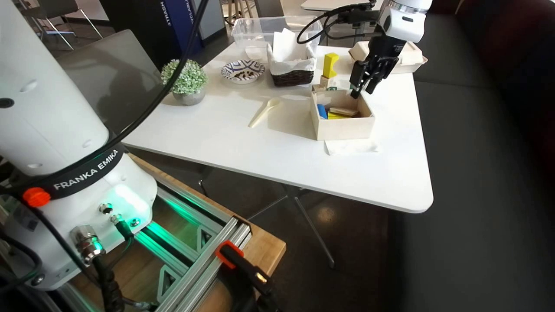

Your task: Move the wooden box forwards.

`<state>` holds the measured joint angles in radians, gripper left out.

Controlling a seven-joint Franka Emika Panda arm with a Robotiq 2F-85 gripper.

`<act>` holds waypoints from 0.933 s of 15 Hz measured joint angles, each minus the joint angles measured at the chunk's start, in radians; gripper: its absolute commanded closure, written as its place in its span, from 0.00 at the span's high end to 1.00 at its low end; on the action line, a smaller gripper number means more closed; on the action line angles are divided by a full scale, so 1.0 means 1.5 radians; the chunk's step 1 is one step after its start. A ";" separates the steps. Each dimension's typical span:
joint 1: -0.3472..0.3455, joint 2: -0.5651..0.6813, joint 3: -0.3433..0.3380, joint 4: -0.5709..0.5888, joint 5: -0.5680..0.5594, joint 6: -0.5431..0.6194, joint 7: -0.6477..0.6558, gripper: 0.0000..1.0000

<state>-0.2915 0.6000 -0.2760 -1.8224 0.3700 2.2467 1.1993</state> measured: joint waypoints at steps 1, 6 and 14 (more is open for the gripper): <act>0.001 -0.006 0.000 -0.004 -0.002 0.000 -0.003 1.00; 0.023 -0.086 -0.020 -0.074 -0.107 0.006 -0.054 1.00; 0.092 -0.340 -0.019 -0.280 -0.346 -0.008 -0.122 1.00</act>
<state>-0.1537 0.0903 -0.3051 -2.2426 -0.1483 2.2353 1.0162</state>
